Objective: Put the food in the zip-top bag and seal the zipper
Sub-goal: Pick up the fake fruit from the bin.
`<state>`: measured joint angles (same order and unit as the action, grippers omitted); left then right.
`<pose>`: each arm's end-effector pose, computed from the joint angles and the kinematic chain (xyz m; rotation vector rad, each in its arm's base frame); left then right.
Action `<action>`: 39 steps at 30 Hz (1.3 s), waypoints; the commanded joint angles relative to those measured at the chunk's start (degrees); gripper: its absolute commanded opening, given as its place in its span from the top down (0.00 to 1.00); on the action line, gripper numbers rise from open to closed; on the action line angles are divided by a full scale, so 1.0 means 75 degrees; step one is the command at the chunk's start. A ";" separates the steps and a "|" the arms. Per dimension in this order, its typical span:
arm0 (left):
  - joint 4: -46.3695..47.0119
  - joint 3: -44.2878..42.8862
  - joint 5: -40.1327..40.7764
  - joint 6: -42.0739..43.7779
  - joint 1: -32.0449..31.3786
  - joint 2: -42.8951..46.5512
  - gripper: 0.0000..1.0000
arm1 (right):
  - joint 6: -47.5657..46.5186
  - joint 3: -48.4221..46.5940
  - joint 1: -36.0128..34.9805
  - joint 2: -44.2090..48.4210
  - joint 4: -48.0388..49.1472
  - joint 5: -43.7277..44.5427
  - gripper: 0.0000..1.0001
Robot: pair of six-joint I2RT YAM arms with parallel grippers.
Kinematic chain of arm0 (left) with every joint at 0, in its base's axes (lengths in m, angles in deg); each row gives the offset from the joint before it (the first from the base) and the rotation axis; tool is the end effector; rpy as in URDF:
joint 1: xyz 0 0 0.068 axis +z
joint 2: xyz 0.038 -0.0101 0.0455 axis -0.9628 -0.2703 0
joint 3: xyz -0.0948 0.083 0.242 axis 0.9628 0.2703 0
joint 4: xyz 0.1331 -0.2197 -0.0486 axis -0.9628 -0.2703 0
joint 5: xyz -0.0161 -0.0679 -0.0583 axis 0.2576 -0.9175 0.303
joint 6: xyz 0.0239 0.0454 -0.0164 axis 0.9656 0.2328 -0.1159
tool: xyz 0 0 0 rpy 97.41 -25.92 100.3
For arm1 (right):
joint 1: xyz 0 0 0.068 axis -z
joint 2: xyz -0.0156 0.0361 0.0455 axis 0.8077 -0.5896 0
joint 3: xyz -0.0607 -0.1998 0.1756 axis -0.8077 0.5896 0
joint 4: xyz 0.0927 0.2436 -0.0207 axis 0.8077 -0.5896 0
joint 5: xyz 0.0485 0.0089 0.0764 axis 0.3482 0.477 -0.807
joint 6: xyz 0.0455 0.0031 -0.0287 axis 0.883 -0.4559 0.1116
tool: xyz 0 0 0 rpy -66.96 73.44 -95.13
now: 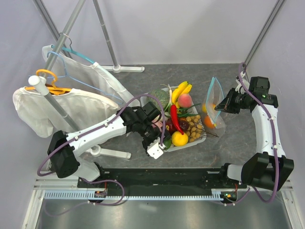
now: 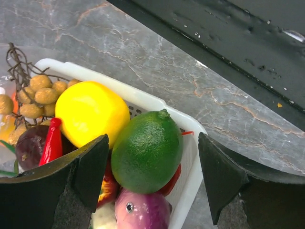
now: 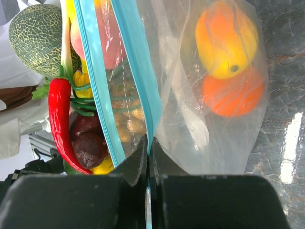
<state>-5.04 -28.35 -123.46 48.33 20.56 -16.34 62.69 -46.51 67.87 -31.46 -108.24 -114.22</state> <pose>0.1475 -0.2404 0.2875 2.3843 0.5254 -0.6719 0.2453 -0.0401 0.3251 0.3213 2.4450 0.7618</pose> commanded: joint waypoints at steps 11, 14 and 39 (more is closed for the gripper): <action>0.0723 0.0195 0.0482 0.0983 -0.0133 -0.0364 0.19 | -0.0175 0.0110 0.0020 0.0014 -0.0028 -0.0041 1.00; 0.0758 0.0242 0.0588 0.1042 -0.0121 -0.0400 0.23 | -0.0187 0.0134 0.0020 0.0014 -0.0028 -0.0064 1.00; 0.0618 0.0501 0.0191 0.1090 -0.0145 0.1639 0.66 | -0.0163 -0.0007 0.0020 -0.0091 -0.0028 -0.0146 1.00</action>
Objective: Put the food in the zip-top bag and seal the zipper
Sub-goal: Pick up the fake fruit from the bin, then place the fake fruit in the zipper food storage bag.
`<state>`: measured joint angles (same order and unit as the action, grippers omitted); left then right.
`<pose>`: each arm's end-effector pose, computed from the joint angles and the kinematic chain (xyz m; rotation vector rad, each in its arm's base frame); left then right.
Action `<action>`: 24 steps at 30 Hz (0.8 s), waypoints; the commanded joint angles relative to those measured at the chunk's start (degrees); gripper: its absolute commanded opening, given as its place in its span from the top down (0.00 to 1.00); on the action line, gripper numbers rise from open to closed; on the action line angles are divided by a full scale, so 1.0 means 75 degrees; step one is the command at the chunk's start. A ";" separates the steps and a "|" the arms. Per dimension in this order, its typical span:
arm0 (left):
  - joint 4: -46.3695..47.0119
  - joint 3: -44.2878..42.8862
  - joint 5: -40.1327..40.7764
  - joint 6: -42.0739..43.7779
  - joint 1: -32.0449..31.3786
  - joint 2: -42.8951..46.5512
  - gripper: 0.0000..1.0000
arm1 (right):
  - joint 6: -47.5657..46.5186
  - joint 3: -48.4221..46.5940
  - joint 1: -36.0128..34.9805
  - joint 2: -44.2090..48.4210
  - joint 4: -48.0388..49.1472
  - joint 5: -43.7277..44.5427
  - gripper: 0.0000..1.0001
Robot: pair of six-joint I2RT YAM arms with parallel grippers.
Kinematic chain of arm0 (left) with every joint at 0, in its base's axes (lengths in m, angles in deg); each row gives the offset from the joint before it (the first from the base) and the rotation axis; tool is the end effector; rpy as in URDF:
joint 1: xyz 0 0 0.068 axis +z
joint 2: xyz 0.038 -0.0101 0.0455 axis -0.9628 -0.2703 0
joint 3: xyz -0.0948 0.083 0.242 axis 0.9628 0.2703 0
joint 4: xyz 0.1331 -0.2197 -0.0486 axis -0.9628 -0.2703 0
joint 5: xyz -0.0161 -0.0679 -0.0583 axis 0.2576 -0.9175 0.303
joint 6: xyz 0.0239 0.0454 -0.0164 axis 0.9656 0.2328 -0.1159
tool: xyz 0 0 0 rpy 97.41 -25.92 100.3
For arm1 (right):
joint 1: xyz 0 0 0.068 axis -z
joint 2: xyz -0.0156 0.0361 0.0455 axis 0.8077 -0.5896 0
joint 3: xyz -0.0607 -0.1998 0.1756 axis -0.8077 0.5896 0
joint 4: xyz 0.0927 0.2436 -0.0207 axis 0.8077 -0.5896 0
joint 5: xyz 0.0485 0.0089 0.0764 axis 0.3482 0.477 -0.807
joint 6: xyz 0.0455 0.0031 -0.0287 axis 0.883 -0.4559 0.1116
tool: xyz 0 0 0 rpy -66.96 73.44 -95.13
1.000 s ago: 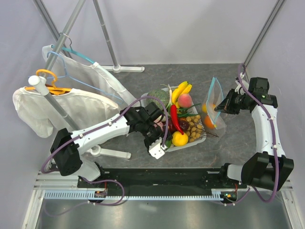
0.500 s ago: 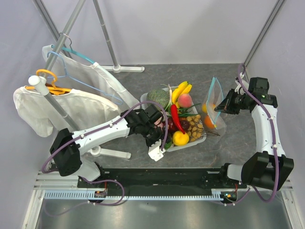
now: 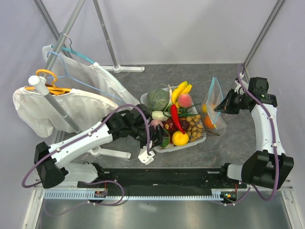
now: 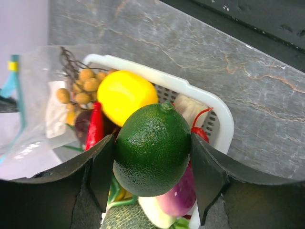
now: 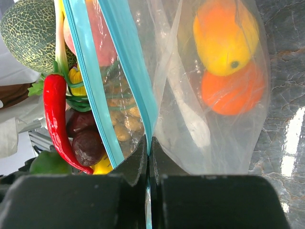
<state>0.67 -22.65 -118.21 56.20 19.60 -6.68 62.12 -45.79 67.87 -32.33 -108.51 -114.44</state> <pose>0.1292 -0.2182 0.3023 2.3299 0.2868 -0.4061 0.2474 -0.0406 0.3176 0.3246 2.4708 0.7728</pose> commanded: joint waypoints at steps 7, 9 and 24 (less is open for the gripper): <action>0.1378 -0.2567 -0.1423 -0.4017 -0.0017 -0.0830 0.66 | -0.0099 -0.0103 0.0020 0.0084 0.0078 -0.0001 1.00; 0.2268 -0.3384 -0.1598 -0.5076 -0.0005 -0.1252 0.66 | -0.0122 -0.0149 0.0020 0.0142 0.0089 0.0163 1.00; 0.7907 -0.5827 -0.0968 -1.3632 -0.0017 -0.5026 0.65 | -0.0310 -0.0700 0.0020 0.0599 -0.0273 -0.0117 1.00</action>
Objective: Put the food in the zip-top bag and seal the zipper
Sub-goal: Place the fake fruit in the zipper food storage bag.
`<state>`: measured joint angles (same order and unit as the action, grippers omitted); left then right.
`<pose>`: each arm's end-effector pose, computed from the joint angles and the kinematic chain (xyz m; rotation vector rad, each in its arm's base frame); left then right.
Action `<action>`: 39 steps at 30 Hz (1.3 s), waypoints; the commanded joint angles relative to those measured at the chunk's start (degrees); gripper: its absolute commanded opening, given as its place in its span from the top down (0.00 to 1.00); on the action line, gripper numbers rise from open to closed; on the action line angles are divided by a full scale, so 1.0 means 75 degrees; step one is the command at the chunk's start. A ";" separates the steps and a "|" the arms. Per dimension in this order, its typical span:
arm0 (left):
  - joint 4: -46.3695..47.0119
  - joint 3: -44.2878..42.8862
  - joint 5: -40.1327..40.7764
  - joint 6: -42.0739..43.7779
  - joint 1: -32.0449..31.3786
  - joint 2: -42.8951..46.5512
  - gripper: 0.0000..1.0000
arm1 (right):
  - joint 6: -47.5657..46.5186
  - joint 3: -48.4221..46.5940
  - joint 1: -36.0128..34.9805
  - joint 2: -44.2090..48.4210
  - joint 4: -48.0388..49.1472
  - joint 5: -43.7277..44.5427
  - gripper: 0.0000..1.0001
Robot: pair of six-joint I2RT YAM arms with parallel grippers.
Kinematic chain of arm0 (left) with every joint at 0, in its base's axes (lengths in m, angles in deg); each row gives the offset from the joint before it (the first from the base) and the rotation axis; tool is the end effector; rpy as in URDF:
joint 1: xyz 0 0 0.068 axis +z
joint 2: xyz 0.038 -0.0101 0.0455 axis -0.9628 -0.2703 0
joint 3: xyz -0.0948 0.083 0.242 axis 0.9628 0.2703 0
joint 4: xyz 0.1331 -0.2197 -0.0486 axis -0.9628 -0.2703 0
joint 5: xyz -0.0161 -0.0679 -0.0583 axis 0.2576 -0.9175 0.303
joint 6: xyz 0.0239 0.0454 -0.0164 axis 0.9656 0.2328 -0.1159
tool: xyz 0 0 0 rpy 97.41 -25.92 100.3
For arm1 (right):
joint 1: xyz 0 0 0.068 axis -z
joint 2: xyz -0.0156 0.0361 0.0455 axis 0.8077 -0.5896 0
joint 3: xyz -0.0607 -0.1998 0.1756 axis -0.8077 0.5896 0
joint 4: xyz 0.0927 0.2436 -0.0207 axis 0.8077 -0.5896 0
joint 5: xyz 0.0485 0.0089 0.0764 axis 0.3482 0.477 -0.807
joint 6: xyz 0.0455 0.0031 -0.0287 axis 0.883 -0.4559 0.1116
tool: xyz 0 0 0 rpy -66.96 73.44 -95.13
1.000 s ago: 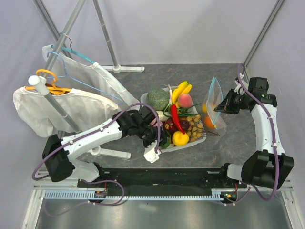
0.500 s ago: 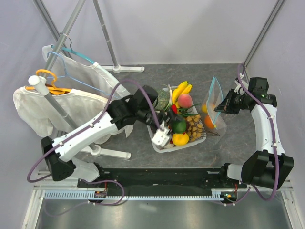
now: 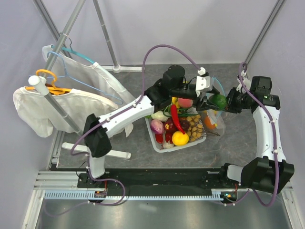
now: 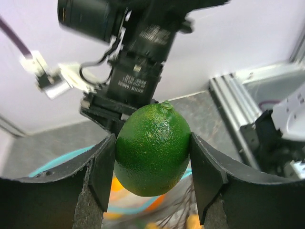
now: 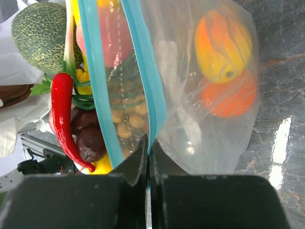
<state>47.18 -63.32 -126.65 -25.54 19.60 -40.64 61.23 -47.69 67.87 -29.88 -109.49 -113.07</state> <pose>0.2365 -0.3769 0.4121 1.4483 0.9229 -1.0893 0.2385 -0.0390 0.3359 0.2848 2.4275 0.7176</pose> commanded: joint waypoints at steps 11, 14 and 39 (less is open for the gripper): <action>0.1696 -0.0392 0.1623 -0.3135 0.0206 -0.1424 0.64 | -0.0214 -0.0588 0.0020 0.0297 -0.0412 -0.0125 1.00; 0.1508 -0.0357 0.1751 -0.2995 0.0218 -0.1495 0.62 | -0.0214 -0.0588 0.0020 0.0285 -0.0401 -0.0137 1.00; -0.3050 -0.0360 0.0710 -0.0912 0.0792 0.1115 0.01 | -0.0167 -0.0576 0.0020 0.0121 -0.0237 -0.0113 1.00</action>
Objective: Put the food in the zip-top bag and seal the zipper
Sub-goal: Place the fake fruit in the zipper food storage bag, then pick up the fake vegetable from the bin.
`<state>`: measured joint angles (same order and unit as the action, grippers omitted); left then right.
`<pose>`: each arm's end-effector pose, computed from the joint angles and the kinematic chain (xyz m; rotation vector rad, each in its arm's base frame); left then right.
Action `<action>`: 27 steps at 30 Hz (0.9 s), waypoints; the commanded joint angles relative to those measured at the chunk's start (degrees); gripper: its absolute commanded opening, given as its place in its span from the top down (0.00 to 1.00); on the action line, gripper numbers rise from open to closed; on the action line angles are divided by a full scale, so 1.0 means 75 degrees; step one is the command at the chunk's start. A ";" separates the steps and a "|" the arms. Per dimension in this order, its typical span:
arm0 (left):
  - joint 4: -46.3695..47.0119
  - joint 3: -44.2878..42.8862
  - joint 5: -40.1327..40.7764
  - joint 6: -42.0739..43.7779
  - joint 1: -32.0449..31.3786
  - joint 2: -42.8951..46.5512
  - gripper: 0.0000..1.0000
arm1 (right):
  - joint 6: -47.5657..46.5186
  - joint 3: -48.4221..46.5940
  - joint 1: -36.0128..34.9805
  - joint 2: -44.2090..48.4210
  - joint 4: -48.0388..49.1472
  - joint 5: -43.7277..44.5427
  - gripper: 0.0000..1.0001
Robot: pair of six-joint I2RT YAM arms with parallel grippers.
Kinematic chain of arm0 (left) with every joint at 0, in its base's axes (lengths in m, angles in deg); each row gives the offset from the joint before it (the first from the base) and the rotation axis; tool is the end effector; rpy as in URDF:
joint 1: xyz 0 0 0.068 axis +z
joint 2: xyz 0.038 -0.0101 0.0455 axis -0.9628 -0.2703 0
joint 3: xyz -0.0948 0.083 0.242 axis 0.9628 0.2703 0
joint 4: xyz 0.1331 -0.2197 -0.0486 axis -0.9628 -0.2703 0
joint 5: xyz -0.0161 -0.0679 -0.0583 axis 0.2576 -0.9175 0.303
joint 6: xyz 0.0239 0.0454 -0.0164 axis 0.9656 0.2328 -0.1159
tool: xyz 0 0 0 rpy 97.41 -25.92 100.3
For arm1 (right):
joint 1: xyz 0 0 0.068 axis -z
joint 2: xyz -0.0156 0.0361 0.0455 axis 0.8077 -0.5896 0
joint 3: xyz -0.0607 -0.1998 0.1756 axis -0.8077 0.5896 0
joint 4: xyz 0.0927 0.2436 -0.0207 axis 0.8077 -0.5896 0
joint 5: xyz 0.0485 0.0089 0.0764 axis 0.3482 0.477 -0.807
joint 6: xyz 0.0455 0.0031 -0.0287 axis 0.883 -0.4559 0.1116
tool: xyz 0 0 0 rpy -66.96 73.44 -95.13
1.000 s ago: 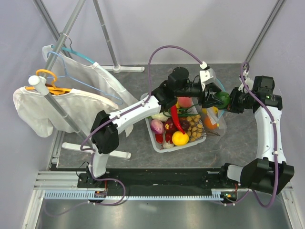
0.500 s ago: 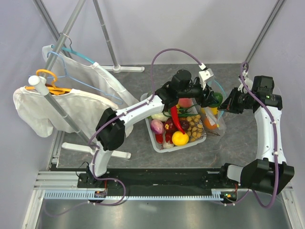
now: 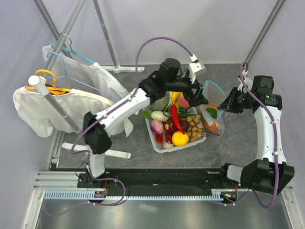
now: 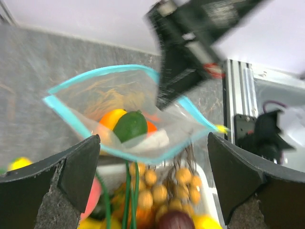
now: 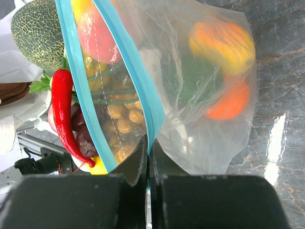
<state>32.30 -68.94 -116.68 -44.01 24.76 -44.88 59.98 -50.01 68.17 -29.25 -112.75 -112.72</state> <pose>0.2842 -0.3640 0.3874 1.1947 1.5540 -1.1300 0.2320 -0.0389 0.3471 0.2696 2.4315 0.7000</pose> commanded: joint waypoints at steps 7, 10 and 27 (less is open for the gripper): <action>-0.2718 0.3189 -0.0390 0.3569 0.0198 0.3991 0.02 | -0.0048 -0.0103 -0.0021 0.0118 0.0280 -0.0219 1.00; -0.3023 0.4068 0.0512 0.3873 0.0198 0.4647 0.01 | -0.0106 -0.0080 -0.0021 0.0235 0.0291 -0.0184 1.00; -0.3060 0.5032 0.3012 0.3605 0.0257 0.3606 0.00 | -0.0141 -0.0044 -0.0021 0.0177 0.0280 -0.0160 1.00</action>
<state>6.20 -32.79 -97.93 -15.51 26.57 -15.57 59.74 -49.96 68.17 -28.70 -112.11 -112.91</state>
